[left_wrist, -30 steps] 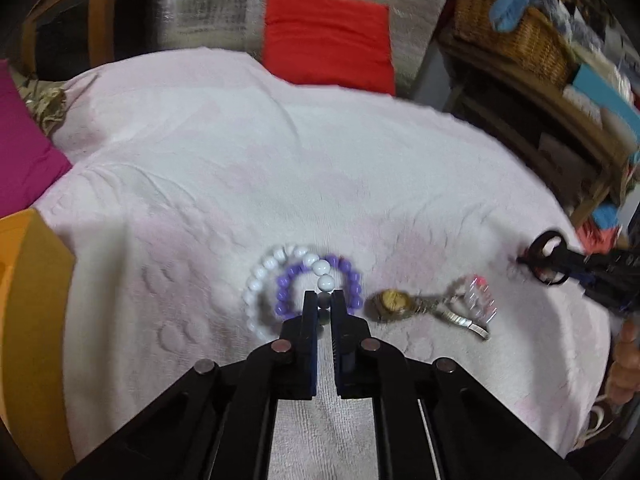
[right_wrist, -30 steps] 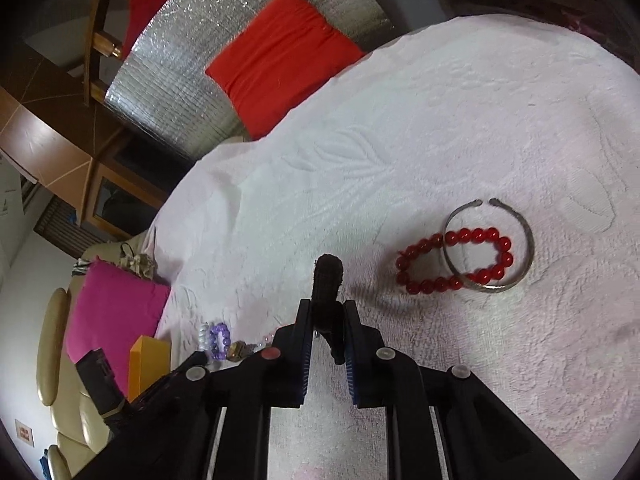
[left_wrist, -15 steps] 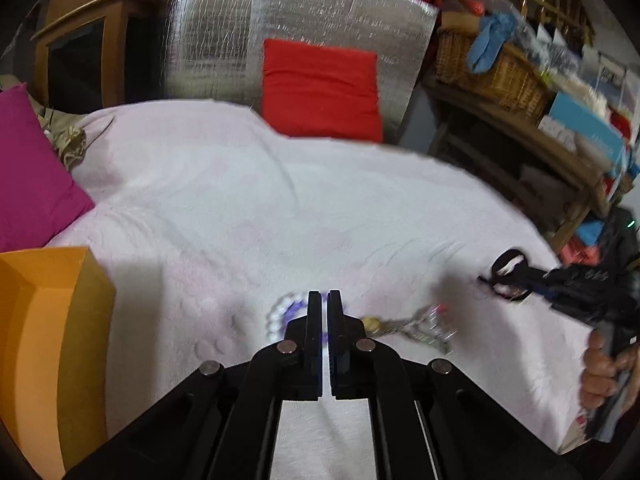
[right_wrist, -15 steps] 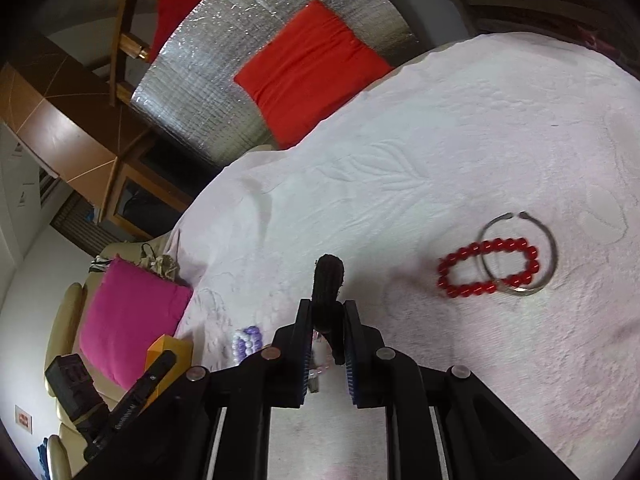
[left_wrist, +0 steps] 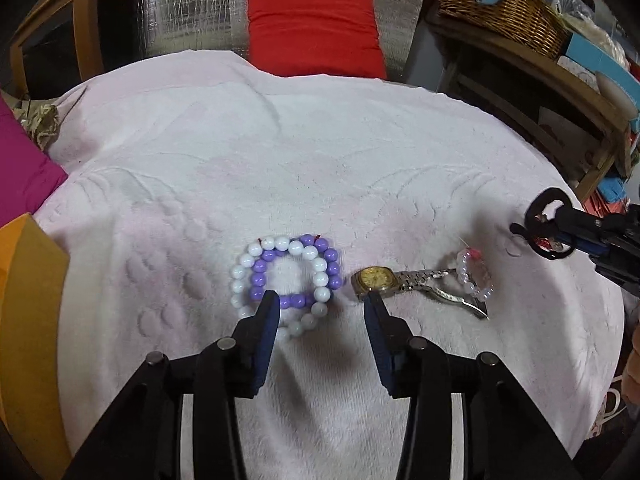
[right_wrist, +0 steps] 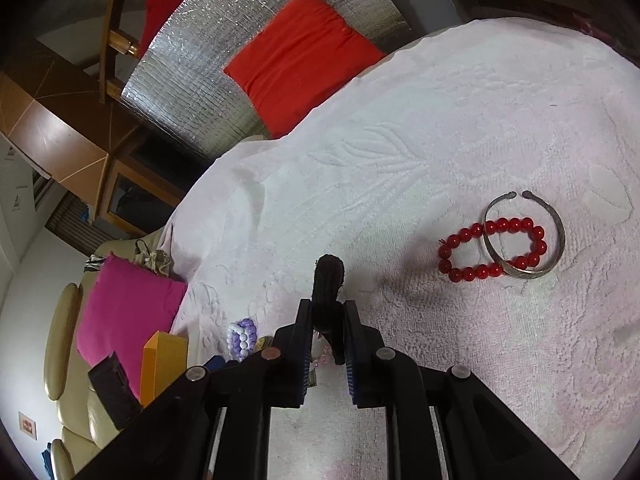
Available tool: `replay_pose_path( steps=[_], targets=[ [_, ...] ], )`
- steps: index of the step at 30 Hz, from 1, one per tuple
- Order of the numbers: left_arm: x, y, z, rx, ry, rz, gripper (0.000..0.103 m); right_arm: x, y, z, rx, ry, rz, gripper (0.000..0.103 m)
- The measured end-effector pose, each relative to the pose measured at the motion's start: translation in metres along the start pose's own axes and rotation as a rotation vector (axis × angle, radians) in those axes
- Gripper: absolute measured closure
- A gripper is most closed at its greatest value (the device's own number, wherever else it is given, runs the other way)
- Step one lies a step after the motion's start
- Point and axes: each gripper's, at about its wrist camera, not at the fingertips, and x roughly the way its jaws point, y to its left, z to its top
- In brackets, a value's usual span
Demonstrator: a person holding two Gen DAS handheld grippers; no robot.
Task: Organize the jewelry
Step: 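Lift the white bracelet and black hair tie and carry both over the orange box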
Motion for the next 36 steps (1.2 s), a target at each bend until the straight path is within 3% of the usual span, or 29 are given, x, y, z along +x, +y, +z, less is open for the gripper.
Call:
replay_pose_path(
  steps=[3,9,18,28,33,36],
  targets=[
    [0.012,0.002,0.001,-0.017,0.019,0.004,0.060,0.000,-0.001,0.000,0.000,0.003,0.000,0.087],
    [0.021,0.001,0.003,-0.002,0.030,0.015,0.094,0.000,-0.003,0.000,0.002,0.011,-0.002,0.087],
    [-0.013,0.013,0.000,-0.069,-0.023,-0.057,0.094,-0.006,0.011,-0.002,-0.034,-0.023,0.009,0.087],
    [-0.108,0.033,-0.014,-0.151,-0.217,-0.126,0.094,0.001,0.063,-0.025,-0.134,-0.030,0.097,0.087],
    [-0.169,0.055,-0.029,-0.189,-0.338,-0.116,0.094,0.013,0.105,-0.048,-0.200,-0.003,0.177,0.087],
    [-0.203,0.074,-0.035,-0.215,-0.408,-0.053,0.094,0.023,0.133,-0.064,-0.233,0.027,0.236,0.087]
  ],
)
